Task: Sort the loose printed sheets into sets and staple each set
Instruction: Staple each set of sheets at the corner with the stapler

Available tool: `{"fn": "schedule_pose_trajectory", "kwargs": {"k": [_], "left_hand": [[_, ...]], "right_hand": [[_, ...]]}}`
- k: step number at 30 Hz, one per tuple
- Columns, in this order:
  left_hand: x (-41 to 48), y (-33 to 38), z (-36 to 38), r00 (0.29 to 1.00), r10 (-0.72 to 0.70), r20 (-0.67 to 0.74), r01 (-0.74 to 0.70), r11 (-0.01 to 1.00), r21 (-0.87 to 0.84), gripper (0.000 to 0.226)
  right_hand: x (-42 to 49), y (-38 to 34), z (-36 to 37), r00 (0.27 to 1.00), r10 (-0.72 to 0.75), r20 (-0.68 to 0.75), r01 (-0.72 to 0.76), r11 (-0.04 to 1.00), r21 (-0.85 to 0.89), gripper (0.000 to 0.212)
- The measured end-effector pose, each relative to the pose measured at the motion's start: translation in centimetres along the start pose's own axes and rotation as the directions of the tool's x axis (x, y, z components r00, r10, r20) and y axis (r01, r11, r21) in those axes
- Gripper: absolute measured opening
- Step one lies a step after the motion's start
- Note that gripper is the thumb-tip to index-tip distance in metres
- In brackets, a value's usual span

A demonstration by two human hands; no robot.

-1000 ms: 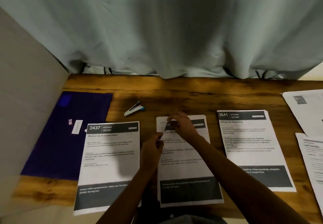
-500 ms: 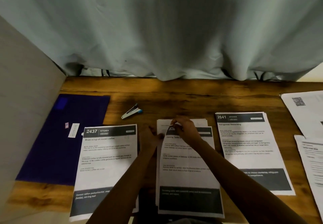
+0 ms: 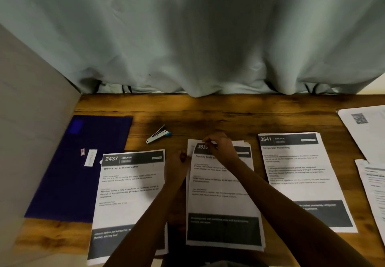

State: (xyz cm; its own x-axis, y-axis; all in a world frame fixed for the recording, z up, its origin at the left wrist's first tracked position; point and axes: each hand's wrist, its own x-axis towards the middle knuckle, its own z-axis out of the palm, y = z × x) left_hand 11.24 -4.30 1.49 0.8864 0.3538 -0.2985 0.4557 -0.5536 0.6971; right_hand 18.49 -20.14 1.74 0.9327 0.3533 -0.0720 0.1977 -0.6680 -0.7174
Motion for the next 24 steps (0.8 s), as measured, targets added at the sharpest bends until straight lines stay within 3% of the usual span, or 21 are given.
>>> {"fn": "schedule_pose_trajectory", "kwargs": {"k": [6,11,16,24], "left_hand": [[-1.0,0.3,-0.4,0.996,0.077,-0.042,-0.076,0.996,0.041,0.012],[-1.2,0.2,-0.1,0.998,0.057,-0.017,-0.058,0.995,-0.084,0.009],[-1.2,0.2,-0.2,0.997,0.069,-0.018,-0.07,0.996,-0.063,0.009],[-1.2,0.1,0.1,0.998,0.058,-0.005,-0.058,0.991,-0.118,0.008]], "right_hand": [[0.7,-0.8,0.1,0.999,-0.02,-0.028,0.019,0.999,-0.029,0.019],[1.0,-1.0,0.2,1.0,-0.001,-0.027,0.001,1.0,-0.009,0.02],[1.2,-1.2,0.3,1.0,-0.001,-0.01,0.002,1.0,0.005,0.02],[1.3,-1.7,0.2,0.999,0.001,0.039,-0.008,0.983,0.184,0.019]]}}
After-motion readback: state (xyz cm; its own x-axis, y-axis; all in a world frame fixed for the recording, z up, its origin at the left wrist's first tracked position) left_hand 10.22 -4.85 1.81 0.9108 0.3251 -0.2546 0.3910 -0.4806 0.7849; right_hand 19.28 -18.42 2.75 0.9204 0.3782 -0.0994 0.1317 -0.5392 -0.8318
